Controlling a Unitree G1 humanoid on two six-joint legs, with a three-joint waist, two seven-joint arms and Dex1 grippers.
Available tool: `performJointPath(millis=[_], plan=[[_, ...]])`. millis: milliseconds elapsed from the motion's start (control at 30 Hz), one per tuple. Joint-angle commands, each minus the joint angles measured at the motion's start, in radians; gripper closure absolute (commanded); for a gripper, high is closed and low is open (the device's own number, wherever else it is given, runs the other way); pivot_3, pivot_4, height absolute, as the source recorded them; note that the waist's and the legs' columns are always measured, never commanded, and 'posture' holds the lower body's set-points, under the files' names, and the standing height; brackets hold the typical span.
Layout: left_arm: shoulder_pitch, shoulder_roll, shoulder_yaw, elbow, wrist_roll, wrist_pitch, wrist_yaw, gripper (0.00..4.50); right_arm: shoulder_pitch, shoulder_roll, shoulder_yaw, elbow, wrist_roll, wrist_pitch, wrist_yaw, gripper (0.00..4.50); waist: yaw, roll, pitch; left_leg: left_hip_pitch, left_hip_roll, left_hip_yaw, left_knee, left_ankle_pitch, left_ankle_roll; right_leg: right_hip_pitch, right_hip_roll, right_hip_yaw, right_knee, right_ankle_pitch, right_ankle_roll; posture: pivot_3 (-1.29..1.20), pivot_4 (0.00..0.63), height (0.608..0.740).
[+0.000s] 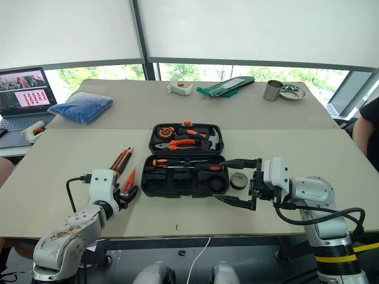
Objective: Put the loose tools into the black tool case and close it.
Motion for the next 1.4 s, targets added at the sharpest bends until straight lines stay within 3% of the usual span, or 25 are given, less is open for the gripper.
performJointPath(millis=[33,133,267,367,467,567,667,767,900,1033,1167,1400], plan=[[0.005,-0.003,0.008,0.028,0.003,0.009,-0.033,2.97,-0.002,0.000,-0.018,-0.031,0.013,-0.016,-0.015,0.00,0.000,0.000,0.000,0.000,0.000,0.000,0.000,0.000,0.000,0.000,0.000,0.000,0.000,0.000,0.000,0.00,0.150,0.740],[0.012,-0.015,0.033,0.021,-0.014,-0.004,-0.059,3.97,-0.005,0.002,-0.018,-0.032,0.021,-0.010,-0.021,0.00,0.000,0.000,0.000,0.000,0.000,0.000,0.000,0.000,0.000,0.000,0.000,0.000,0.000,0.000,0.000,0.00,0.150,0.740],[0.033,0.002,0.080,-0.003,-0.019,-0.087,-0.119,4.00,-0.010,0.003,-0.023,-0.023,0.027,-0.007,-0.025,0.00,0.000,0.000,0.000,-0.001,0.000,0.000,0.000,0.000,0.000,-0.001,-0.001,0.000,-0.001,0.001,-0.001,0.00,0.150,0.740],[0.068,0.038,0.162,-0.033,-0.117,-0.142,-0.267,4.00,-0.010,-0.004,-0.027,-0.021,0.033,0.000,-0.019,0.00,-0.004,-0.001,0.000,-0.005,0.000,0.000,0.000,0.000,0.000,-0.004,0.000,0.000,-0.001,0.003,-0.005,0.00,0.150,0.740],[0.126,0.167,0.234,-0.032,-0.214,-0.161,-0.487,4.00,-0.028,-0.025,-0.043,0.019,0.016,-0.025,0.001,0.00,-0.011,-0.001,0.000,-0.006,0.001,0.000,0.000,0.000,0.000,-0.006,0.000,0.000,0.000,0.003,-0.005,0.00,0.150,0.740],[0.096,0.344,0.286,0.075,-0.222,-0.242,-0.685,4.00,-0.054,-0.050,-0.082,0.072,0.018,-0.031,0.001,0.00,-0.014,-0.001,0.001,-0.007,0.001,0.000,0.000,0.000,0.000,-0.008,0.001,-0.001,-0.001,0.002,-0.005,0.00,0.150,0.740],[-0.014,0.460,0.219,0.197,-0.180,-0.461,-0.934,4.00,-0.055,-0.072,-0.113,0.103,0.021,-0.035,0.003,0.00,-0.003,0.000,0.002,-0.007,0.001,0.000,0.000,0.000,-0.001,-0.008,0.000,-0.002,0.000,-0.001,0.000,0.00,0.150,0.740],[-0.234,0.490,0.032,0.366,-0.066,-0.648,-1.107,4.00,-0.036,-0.084,-0.138,0.118,0.012,-0.046,0.000,0.00,0.011,0.001,0.002,-0.006,0.000,0.001,0.000,-0.002,-0.005,-0.006,-0.002,-0.003,-0.002,-0.001,0.000,0.00,0.150,0.740],[-0.499,0.400,-0.167,0.572,0.059,-0.777,-1.188,4.00,-0.015,-0.090,-0.146,0.114,0.008,-0.047,-0.006,0.00,0.014,0.000,0.002,-0.008,-0.002,0.002,0.000,0.001,0.002,-0.005,-0.001,-0.001,-0.002,0.003,-0.004,0.00,0.150,0.740],[-0.675,0.316,-0.335,0.769,0.210,-0.855,-1.237,4.00,0.009,-0.081,-0.147,0.082,0.007,-0.043,-0.030,0.00,0.004,0.000,0.003,-0.010,-0.004,0.006,0.001,0.000,0.003,-0.006,0.001,-0.001,-0.002,0.005,0.004,0.00,0.150,0.740],[-0.755,0.293,-0.421,0.887,0.327,-0.918,-1.242,4.00,0.050,-0.075,-0.160,0.049,0.006,-0.046,-0.056,0.00,-0.013,-0.001,0.003,-0.011,-0.003,0.006,0.000,0.000,0.003,-0.006,0.003,-0.001,-0.002,0.004,0.004,0.00,0.150,0.740],[-0.785,0.281,-0.455,0.949,0.368,-0.951,-1.311,4.00,0.082,-0.073,-0.161,0.037,0.002,-0.056,-0.080,0.00,-0.014,-0.001,0.003,-0.011,-0.003,0.002,0.001,-0.001,0.005,-0.006,0.001,-0.001,-0.002,0.004,0.005,0.00,0.150,0.740]])
